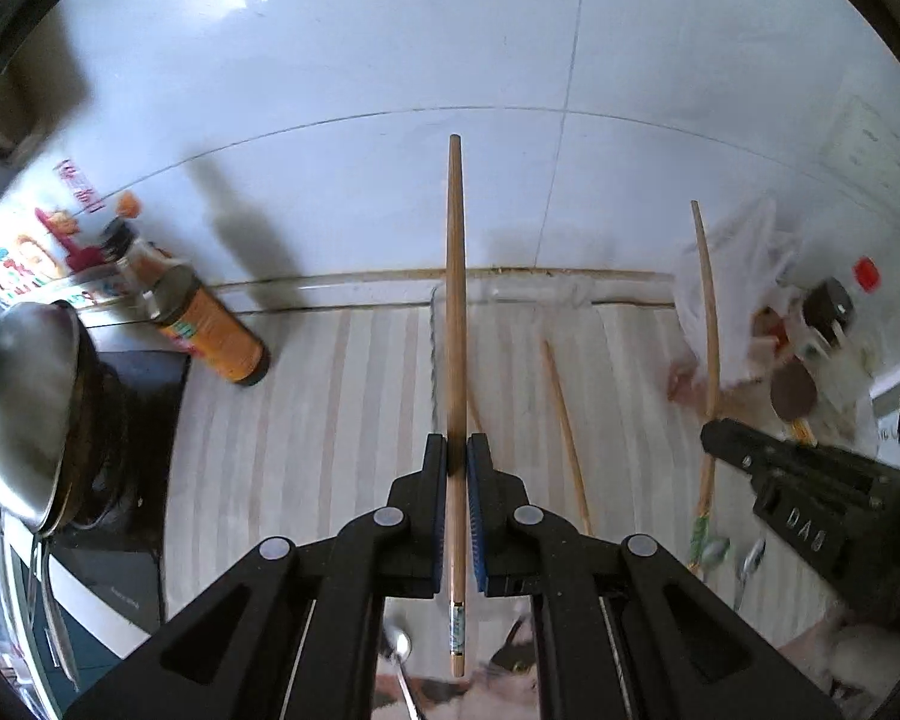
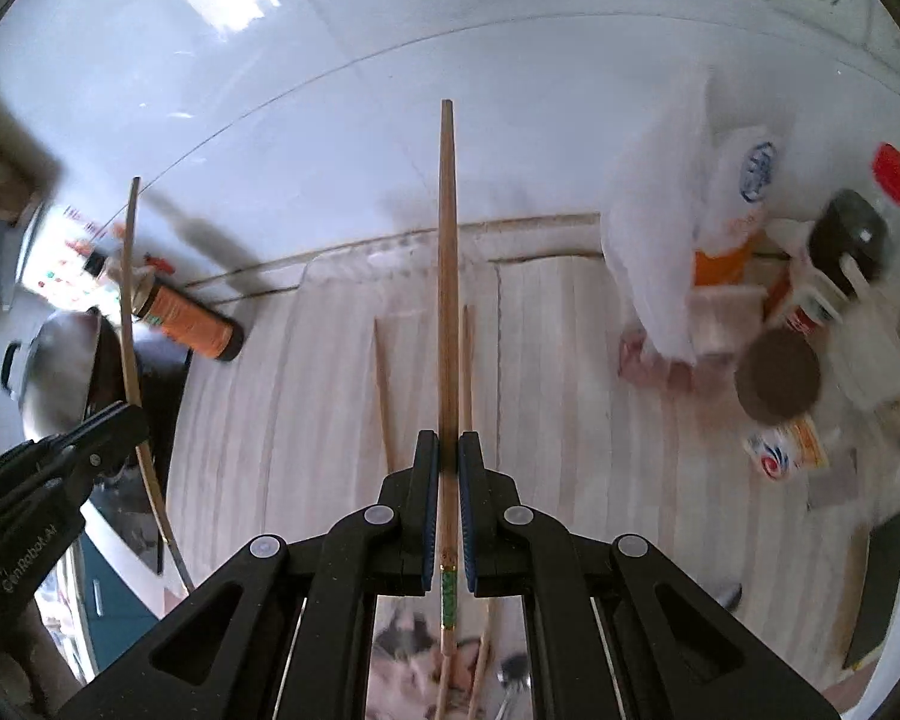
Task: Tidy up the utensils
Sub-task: 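Lift both chopsticks and carry them over the clear tray, then open both tools to release the chopsticks into the tray, then return the right tool to the mat and grasp a chopstick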
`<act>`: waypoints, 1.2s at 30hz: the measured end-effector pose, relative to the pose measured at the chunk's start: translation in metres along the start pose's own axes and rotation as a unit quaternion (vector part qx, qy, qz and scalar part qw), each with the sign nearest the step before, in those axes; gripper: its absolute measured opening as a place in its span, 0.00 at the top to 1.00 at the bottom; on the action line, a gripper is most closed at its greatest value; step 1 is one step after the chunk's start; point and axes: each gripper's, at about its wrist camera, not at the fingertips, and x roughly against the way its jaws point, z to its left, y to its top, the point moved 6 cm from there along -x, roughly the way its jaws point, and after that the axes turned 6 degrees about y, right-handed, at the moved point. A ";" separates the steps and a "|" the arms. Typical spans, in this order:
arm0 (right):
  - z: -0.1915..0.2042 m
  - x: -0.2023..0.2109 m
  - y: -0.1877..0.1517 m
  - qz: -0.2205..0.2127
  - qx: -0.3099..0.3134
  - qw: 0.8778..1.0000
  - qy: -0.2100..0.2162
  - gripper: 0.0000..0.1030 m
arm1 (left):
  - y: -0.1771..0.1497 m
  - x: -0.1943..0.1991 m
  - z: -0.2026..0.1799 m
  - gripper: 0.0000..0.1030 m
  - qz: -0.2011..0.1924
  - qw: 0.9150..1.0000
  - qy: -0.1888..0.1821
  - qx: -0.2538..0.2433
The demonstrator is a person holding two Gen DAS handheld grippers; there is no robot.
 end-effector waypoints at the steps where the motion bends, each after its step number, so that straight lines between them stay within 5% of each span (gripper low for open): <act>1: -0.001 -0.009 0.008 0.007 -0.005 1.000 0.002 0.93 | 0.005 -0.010 -0.005 0.96 0.013 1.000 -0.003 0.000; 11: -0.013 -0.088 0.008 0.111 -0.028 0.993 0.036 0.93 | 0.008 -0.084 -0.022 0.92 0.123 0.990 -0.059 0.030; 15: -0.015 -0.096 0.003 0.121 -0.027 0.992 0.028 0.67 | 0.006 -0.080 -0.017 0.86 0.104 0.994 -0.031 0.030; 17: -0.019 -0.093 0.001 0.114 -0.030 0.993 0.021 0.67 | 0.008 -0.076 -0.010 0.67 0.093 0.995 -0.013 0.029; 19: -0.020 -0.086 0.002 0.105 -0.025 0.994 0.015 0.67 | 0.007 -0.069 -0.004 0.38 0.074 0.997 0.007 0.029; 23: -0.020 -0.069 0.004 0.087 -0.009 0.996 -0.006 0.67 | 0.003 -0.059 0.010 0.33 0.041 0.998 0.041 0.032; 25: -0.020 -0.059 0.002 0.075 -0.009 0.997 -0.012 0.67 | 0.001 -0.052 0.017 0.07 0.021 0.997 0.056 0.039; 26: -0.020 -0.055 0.001 0.071 -0.008 0.997 -0.016 0.67 | 0.000 -0.049 0.019 0.01 0.014 0.997 0.058 0.042; 36: -0.029 -0.012 -0.053 0.042 -0.016 0.998 -0.031 0.62 | -0.055 -0.021 0.030 0.00 0.001 0.996 0.078 0.050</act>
